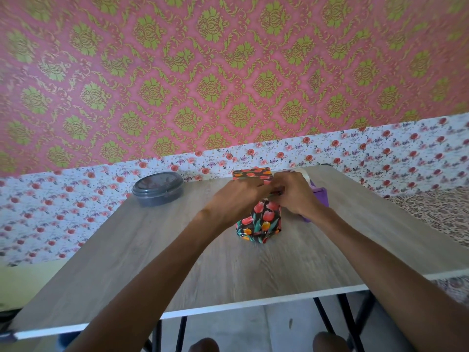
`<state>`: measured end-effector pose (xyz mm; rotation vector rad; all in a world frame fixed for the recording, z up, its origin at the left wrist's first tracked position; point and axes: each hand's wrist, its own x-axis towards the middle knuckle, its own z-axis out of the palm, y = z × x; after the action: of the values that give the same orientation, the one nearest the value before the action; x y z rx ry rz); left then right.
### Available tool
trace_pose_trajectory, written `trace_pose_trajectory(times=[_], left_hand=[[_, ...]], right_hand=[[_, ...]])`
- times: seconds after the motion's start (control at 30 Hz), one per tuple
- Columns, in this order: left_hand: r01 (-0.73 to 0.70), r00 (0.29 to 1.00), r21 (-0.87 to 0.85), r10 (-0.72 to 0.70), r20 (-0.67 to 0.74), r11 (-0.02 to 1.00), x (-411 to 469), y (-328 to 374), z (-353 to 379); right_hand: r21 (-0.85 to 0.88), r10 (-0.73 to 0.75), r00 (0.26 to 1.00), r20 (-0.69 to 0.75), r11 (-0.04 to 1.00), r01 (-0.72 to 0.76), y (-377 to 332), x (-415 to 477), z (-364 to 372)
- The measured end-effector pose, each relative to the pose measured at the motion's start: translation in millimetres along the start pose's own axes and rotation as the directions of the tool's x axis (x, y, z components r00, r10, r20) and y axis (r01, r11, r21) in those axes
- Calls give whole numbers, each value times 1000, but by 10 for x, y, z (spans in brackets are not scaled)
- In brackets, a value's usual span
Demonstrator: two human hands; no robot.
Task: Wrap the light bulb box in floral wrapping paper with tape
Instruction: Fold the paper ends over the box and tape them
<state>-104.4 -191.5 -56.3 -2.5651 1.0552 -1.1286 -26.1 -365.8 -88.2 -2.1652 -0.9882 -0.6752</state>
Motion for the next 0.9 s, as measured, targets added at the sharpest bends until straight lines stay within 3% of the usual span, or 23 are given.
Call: trace_pose_trajectory(times=[0.13,0.2,0.27,0.43,0.6,0.73,0.9], left_hand=[[137,989,-166,-145,-39,977,-87,40,-11],[288,950,-382,-313,-3,878,-140,26,-7],[400,896,-491,-443,32,774,-194,-3,31],[465,885,-228,-442,149,855,-341,-128,289],[385,916,-87,-392,-87,919,-411,-62,467],[273,948,39,-262,-181,961,-504,-4,596],[249,943,77,-223,-247,965,-699,32,813]], right_hand=[[36,27,999,-23,999,-26,-32,-16,-21],[33,19,1000,8,999,-20,-32,-14,-22],[14,-23,1000,11,1000,23,-13,-25,-12],[-44,-34,998,-58,999,32,62,-105,68],[-235,-204,962,-182,959,159,100,-265,196],[-336,-329,929,-168,906,259,134,-334,274],[-403,-415,904,-98,847,345,260,-335,282]])
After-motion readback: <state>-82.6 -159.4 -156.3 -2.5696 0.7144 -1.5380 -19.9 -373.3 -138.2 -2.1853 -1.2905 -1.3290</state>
